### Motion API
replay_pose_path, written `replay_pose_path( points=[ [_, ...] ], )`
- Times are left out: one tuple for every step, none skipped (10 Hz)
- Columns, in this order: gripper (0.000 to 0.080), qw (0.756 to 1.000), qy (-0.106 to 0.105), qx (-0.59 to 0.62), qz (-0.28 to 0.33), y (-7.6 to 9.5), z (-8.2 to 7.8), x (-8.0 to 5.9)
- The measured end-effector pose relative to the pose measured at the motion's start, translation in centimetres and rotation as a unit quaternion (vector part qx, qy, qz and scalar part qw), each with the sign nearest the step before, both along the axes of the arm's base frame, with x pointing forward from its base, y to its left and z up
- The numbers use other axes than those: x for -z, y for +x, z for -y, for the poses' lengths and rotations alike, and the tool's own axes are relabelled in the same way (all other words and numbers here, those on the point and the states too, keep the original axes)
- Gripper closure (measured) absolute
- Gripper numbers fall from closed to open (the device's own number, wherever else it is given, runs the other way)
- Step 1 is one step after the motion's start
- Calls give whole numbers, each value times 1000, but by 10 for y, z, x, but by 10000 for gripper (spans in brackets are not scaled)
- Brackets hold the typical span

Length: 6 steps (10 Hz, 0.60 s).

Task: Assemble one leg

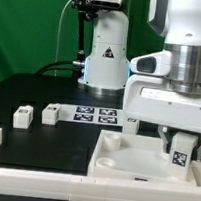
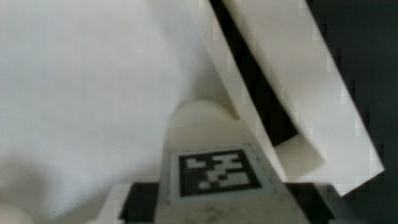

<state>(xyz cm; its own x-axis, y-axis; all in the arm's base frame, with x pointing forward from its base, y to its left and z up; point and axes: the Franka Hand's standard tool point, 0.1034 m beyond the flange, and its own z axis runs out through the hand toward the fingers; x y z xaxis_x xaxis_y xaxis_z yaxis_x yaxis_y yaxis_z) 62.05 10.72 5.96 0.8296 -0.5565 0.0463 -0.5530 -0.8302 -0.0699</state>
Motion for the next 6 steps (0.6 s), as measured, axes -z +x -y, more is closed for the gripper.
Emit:
replay_pose_path(
  points=[
    [506,1000,-3,18,0,0,4,0],
    [499,997,-6,77,-1,0,11,0],
    [499,995,-10,103,0,0,17,0],
    [495,995,-13,102,0,0,18,0],
    [495,995,-12,101,0,0,18,0],
    [328,995,-12,101,0,0,18,0]
  ],
)
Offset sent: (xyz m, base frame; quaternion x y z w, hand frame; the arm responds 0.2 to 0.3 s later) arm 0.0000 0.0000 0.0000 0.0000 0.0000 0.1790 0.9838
